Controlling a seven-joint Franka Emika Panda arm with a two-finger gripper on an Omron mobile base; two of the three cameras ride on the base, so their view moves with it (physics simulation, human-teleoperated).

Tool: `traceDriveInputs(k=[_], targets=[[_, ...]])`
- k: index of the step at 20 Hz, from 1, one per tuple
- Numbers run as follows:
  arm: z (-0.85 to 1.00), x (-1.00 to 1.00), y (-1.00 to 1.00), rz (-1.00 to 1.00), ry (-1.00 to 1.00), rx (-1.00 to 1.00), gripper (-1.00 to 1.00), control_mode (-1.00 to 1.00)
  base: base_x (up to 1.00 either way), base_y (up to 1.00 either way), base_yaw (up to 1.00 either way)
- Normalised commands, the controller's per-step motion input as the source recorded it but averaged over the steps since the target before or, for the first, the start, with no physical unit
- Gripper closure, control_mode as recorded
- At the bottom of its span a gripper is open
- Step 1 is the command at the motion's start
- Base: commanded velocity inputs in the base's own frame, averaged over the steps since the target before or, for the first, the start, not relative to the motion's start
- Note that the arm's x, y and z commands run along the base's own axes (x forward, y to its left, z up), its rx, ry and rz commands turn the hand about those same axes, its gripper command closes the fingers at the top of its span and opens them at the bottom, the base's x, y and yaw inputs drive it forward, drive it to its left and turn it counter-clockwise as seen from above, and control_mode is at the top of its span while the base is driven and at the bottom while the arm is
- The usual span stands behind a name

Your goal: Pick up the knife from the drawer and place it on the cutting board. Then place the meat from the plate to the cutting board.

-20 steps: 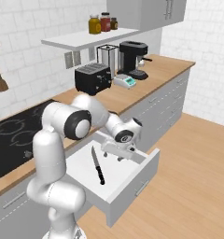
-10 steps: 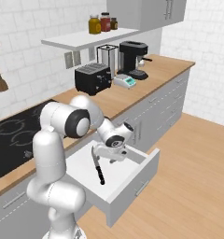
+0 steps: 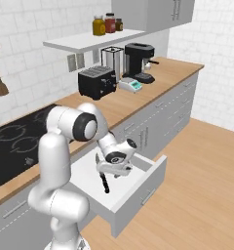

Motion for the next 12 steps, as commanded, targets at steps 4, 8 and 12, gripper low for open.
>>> traceDriveInputs(k=[4,8,12], targets=[[-0.25,0.0,0.0,0.01,-0.01,0.0,-1.0,-1.0,0.0,0.0,0.0],[-0.23,0.0,0.0,0.01,0.0,-0.04,-1.0,-1.0,0.0,0.0,0.0],[-0.18,0.0,0.0,0.01,0.0,-0.06,-1.0,-1.0,0.0,0.0,0.0]])
